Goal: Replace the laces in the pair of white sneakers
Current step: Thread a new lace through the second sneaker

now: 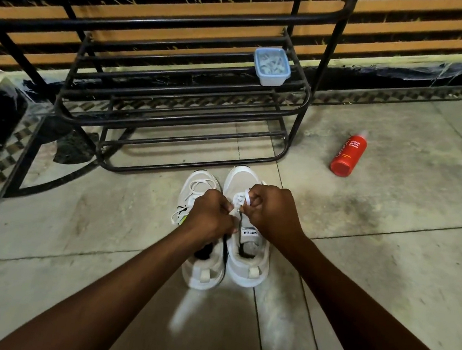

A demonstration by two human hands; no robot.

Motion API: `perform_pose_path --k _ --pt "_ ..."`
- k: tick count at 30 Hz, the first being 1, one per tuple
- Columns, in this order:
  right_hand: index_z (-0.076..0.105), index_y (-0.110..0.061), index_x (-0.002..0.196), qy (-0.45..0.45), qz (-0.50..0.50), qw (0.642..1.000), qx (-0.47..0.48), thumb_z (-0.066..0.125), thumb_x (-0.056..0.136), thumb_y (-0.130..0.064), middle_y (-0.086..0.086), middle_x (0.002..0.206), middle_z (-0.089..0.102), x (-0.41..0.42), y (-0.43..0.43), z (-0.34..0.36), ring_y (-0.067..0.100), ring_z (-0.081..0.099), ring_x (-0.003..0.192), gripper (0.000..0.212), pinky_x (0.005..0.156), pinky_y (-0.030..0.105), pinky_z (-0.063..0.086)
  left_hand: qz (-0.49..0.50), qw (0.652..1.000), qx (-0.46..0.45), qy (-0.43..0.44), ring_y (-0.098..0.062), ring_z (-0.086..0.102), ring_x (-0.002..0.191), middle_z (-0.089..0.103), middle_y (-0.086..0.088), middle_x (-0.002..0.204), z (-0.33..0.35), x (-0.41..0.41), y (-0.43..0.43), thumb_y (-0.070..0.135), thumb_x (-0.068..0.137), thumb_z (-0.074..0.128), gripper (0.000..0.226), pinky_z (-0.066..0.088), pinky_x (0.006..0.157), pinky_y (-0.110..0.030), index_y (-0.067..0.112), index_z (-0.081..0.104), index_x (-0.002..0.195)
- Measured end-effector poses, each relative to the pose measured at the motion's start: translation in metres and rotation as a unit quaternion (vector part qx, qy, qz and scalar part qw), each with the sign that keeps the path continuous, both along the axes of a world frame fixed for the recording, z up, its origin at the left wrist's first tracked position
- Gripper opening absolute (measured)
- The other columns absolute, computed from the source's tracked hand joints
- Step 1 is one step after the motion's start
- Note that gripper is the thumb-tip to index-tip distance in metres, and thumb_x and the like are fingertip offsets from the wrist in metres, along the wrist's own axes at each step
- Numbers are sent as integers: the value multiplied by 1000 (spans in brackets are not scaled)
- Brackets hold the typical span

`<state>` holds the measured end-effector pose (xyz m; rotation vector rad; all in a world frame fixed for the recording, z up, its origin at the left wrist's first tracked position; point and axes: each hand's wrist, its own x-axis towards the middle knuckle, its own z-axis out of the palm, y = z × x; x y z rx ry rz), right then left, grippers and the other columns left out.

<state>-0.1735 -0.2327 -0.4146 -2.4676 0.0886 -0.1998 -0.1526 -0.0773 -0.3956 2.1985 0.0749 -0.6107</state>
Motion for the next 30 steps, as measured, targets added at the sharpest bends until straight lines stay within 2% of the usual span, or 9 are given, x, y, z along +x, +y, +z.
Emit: perform_pose_path --k 4,9,11,14,19,22,24,27,30 --pt "50 -25 67 28 54 996 -67 75 72 -26 -3 67 63 5 1 8 27 64 79 25 81 39 50 -5 1000 17 -15 -28 76 77 76 -15 82 -1 0 0 1 69 81 27 61 75 -44 7 68 92" --pt "50 -25 72 43 73 991 -106 71 73 -24 -3 77 67 7 3 13 25 63 87 21 81 35 47 -7 999 21 -25 -27 75 79 75 -12 81 -4 -1 -2 5 70 80 26 60 74 -40 8 67 92" --pt "50 -23 70 56 56 995 -66 72 71 -20 -3 73 64 6 4 12 25 62 82 22 80 34 49 -1 999 22 -34 -24 74 81 75 -10 83 -5 -2 -2 8 71 81 29 59 74 -39 12 66 95" --pt "61 -15 62 63 -5 996 61 75 67 -12 -2 57 60 6 4 8 22 61 66 15 65 28 49 1 999 14 -43 -24 73 77 74 -9 81 -7 -4 -1 10 71 82 29 58 69 -36 11 65 94" --pt "61 -5 60 47 -36 990 131 84 63 -13 5 51 62 -1 8 0 18 59 51 24 58 34 50 -6 998 6 -60 -13 63 67 67 3 72 -9 -4 1 16 73 81 21 43 51 -14 14 67 88" --pt "64 -7 61 36 -53 984 166 85 64 -12 6 53 63 -4 10 -2 19 60 52 22 58 34 49 -21 999 -28 -39 -26 74 72 74 -7 74 -4 -4 0 21 68 68 18 62 71 -38 12 70 84" --pt "61 -11 57 32 -71 981 176 84 64 -11 1 51 61 -4 12 -4 17 57 51 24 55 33 48 -24 998 -39 -38 -31 75 75 74 -15 80 -2 -2 0 20 63 63 26 62 76 -50 10 71 85" --pt "58 -17 55 25 -92 981 168 79 69 -11 -7 53 58 -5 20 -6 11 57 56 26 59 30 48 -32 998 -9 -57 -28 76 71 74 -13 80 -6 1 1 5 73 73 17 62 73 -49 11 73 89" --pt "70 -13 65 22 -117 975 187 85 70 -15 3 70 68 -6 22 -11 17 65 71 16 67 35 52 -20 998 -1 -62 -27 75 70 73 -17 93 -12 3 -1 -6 79 74 20 64 67 -45 7 71 94"
